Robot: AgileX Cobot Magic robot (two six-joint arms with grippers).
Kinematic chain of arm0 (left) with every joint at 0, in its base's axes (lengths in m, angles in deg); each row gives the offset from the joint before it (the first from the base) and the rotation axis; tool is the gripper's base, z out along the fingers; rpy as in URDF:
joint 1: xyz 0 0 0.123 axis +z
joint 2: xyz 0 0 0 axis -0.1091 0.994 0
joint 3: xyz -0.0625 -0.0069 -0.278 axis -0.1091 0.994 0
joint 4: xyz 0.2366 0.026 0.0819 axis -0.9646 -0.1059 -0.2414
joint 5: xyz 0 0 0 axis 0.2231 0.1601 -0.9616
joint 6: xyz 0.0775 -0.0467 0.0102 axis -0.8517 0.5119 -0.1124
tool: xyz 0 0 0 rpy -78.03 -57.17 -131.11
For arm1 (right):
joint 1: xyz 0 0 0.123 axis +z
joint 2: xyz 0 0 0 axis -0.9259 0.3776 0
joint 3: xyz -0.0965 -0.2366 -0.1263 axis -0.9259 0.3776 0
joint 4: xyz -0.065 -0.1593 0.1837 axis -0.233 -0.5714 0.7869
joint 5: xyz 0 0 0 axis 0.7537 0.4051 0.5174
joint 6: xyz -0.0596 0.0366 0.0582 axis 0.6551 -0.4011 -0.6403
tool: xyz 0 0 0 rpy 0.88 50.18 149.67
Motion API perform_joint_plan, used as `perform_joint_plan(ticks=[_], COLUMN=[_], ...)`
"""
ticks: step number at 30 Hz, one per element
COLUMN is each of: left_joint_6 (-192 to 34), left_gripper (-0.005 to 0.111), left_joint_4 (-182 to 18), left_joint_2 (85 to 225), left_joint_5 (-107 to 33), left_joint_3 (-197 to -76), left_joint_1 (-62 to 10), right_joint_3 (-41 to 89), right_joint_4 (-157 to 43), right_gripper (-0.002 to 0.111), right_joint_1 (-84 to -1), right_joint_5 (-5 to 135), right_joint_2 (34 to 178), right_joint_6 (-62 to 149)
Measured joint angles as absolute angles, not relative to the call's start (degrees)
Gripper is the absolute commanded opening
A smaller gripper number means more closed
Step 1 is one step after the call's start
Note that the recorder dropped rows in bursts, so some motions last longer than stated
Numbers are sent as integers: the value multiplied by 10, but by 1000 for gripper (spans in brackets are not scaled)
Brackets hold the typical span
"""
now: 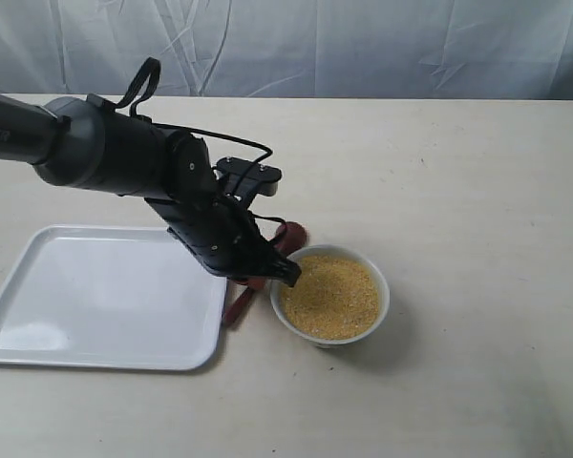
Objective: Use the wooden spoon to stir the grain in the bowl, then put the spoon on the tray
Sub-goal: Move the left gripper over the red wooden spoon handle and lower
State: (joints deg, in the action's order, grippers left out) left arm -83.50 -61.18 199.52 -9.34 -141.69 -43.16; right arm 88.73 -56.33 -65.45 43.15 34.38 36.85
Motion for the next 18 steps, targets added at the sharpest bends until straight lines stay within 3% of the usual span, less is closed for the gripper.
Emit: perform_joint_plan(ticks=[18], left_joint_6=[-836], left_gripper=[0], left_joint_4=[-615], left_joint_2=[1965], left_joint_5=[-83], left_joint_3=[-1419], left_joint_1=[-432], right_joint_3=[887], right_joint_4=[-563], right_gripper=[0], right_joint_1=[-654], right_joint_5=[432], right_joint_2=[344], right_joint_6=[370])
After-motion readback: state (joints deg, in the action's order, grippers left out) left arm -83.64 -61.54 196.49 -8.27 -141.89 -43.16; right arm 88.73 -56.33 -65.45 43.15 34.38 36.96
